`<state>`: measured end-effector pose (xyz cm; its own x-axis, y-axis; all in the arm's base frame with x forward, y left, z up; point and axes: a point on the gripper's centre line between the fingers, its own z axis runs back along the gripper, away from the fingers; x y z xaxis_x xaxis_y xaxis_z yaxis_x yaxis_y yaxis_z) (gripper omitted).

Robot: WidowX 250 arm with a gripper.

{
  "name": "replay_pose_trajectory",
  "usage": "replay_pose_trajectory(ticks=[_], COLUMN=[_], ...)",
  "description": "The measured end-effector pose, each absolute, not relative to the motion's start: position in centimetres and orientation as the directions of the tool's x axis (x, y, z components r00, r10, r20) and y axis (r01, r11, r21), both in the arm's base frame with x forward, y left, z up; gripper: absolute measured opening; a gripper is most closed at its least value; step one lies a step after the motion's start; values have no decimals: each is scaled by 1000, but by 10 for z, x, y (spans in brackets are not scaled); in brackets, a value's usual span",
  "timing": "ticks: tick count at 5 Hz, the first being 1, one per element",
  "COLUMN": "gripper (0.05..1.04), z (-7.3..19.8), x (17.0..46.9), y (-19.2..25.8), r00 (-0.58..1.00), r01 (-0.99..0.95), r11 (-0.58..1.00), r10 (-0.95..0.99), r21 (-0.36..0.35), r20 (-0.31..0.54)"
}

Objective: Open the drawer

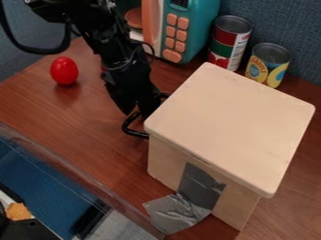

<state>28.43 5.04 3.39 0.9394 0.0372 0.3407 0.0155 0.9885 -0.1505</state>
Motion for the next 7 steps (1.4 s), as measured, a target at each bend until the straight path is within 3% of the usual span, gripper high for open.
replay_pose_trajectory(ticks=[1, 2, 4, 7], gripper=[352, 159, 120, 120], z=[32, 31, 33, 46], x=[281, 279, 274, 278], y=[52, 52, 67, 128], r00=[942, 946, 952, 942], r01=[4, 0, -23, -108], r11=[990, 990, 990, 988], r10=[44, 44, 64, 136], r21=[-142, -138, -139, -108], r20=[332, 321, 299, 308])
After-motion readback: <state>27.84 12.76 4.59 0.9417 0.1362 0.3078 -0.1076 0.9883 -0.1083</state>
